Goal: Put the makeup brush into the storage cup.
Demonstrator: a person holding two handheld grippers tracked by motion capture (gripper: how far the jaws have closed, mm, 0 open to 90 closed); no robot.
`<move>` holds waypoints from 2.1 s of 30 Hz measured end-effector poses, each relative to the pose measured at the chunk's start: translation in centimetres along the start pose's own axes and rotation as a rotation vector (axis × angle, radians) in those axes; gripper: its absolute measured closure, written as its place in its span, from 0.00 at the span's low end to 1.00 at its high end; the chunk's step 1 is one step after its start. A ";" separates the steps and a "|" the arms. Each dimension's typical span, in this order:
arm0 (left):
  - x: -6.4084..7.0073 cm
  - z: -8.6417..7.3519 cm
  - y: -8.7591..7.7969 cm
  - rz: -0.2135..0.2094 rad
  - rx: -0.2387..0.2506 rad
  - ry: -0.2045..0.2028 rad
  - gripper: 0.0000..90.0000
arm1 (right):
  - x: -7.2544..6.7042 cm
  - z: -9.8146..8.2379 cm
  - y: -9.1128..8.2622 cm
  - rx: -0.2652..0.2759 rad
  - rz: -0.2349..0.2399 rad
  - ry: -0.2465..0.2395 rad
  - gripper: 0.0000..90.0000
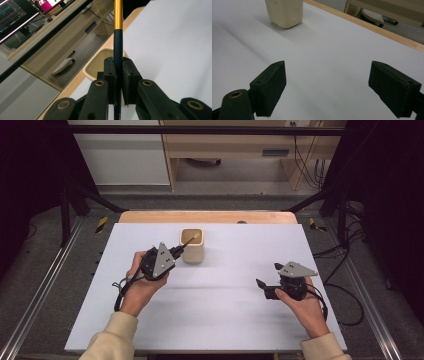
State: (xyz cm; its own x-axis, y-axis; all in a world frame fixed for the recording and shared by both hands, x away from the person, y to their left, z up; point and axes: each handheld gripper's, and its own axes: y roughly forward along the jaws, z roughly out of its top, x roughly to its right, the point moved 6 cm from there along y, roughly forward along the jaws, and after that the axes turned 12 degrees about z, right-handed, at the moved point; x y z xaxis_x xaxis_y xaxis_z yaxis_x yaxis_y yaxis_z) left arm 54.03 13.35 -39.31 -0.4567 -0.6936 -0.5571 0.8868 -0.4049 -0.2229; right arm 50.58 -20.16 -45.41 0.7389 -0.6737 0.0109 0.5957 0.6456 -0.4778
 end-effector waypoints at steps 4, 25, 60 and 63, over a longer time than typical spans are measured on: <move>0.0 0.8 0.4 -0.007 0.003 -0.019 0.92 | 0.2 -1.1 -0.4 0.013 -0.028 -0.004 0.15; -2.2 3.9 2.6 -0.003 0.043 -0.111 0.92 | 1.7 -2.6 -2.4 0.188 -0.112 0.051 0.09; -3.8 5.9 6.1 -0.013 0.106 -0.336 0.92 | 1.8 -2.9 -2.7 0.212 -0.089 0.063 0.06; -3.9 5.6 6.3 -0.014 0.105 -0.340 0.92 | 1.8 -2.8 -2.8 0.217 -0.088 0.064 0.06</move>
State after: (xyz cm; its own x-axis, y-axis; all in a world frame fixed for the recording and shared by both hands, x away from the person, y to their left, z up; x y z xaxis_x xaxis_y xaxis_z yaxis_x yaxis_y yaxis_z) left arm 61.05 10.18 -34.07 -0.4817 -0.8391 -0.2526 0.8763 -0.4625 -0.1348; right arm 49.33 -24.16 -46.54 0.6639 -0.7476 -0.0149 0.7157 0.6411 -0.2772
